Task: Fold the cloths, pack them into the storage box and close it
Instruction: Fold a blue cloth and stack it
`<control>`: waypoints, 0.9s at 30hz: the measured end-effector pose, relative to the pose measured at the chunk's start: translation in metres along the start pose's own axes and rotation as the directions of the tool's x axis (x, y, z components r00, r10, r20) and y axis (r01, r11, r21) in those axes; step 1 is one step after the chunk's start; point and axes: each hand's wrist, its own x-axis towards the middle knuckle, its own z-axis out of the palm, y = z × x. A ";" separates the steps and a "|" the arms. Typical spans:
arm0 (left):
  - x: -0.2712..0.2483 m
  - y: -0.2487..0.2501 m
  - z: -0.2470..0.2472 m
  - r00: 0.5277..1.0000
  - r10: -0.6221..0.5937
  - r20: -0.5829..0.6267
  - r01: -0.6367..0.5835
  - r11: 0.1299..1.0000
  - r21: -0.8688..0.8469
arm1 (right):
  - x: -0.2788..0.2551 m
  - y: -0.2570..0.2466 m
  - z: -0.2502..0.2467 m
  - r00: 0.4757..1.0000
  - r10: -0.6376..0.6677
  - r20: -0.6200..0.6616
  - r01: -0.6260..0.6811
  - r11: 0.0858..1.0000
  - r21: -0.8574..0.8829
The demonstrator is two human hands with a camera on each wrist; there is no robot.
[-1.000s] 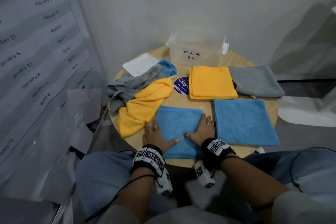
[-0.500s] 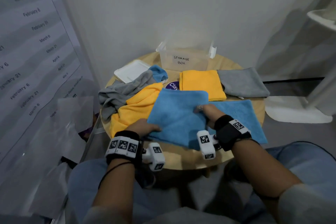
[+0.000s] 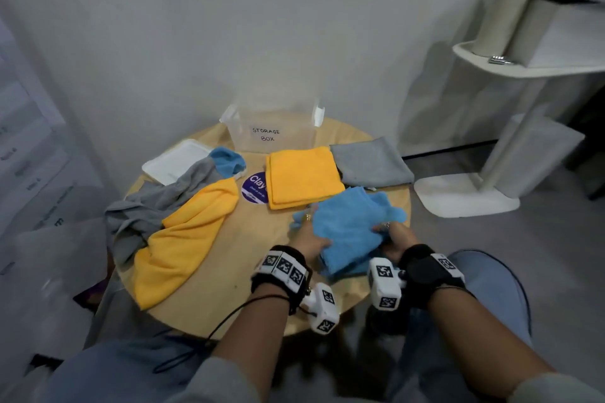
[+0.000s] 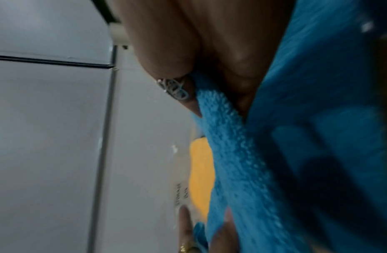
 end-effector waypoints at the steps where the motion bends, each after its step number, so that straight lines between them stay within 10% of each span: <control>1: -0.002 -0.001 0.003 0.998 -0.056 0.014 0.055 0.995 0.081 | 0.004 0.005 -0.011 0.999 0.039 -0.038 -0.038 0.999 0.017; 6: -0.003 0.006 -0.007 0.987 -0.145 0.070 0.110 0.922 0.371 | 0.021 -0.001 -0.032 0.990 0.076 -0.117 -0.083 0.995 -0.059; 10: 0.005 0.032 -0.018 0.994 -0.030 0.107 0.002 0.968 0.251 | 0.036 -0.019 -0.029 0.963 -0.226 -0.148 0.141 0.887 -0.440; 14: 0.017 0.050 -0.017 0.991 0.075 0.107 -0.087 0.990 0.113 | 0.019 -0.044 -0.033 0.929 -0.362 0.074 0.361 0.846 -0.392; 18: 0.034 0.039 -0.007 0.996 0.046 0.082 -0.059 0.986 0.156 | 0.022 -0.028 -0.050 0.947 -0.320 0.030 0.287 0.799 -0.528; 20: 0.037 0.028 0.003 0.989 -0.139 0.048 0.106 0.901 0.421 | 0.031 -0.010 -0.057 0.958 -0.286 -0.006 0.188 0.646 -0.740; 22: 0.035 0.009 0.015 0.965 -0.257 -0.054 0.212 0.640 0.738 | 0.035 0.004 -0.060 0.951 -0.308 -0.010 0.098 0.332 -0.938; 27: 0.022 -0.023 0.049 0.998 0.000 0.062 -0.056 0.417 0.907 | 0.030 0.030 -0.030 0.896 -0.347 0.276 0.194 -0.255 -0.947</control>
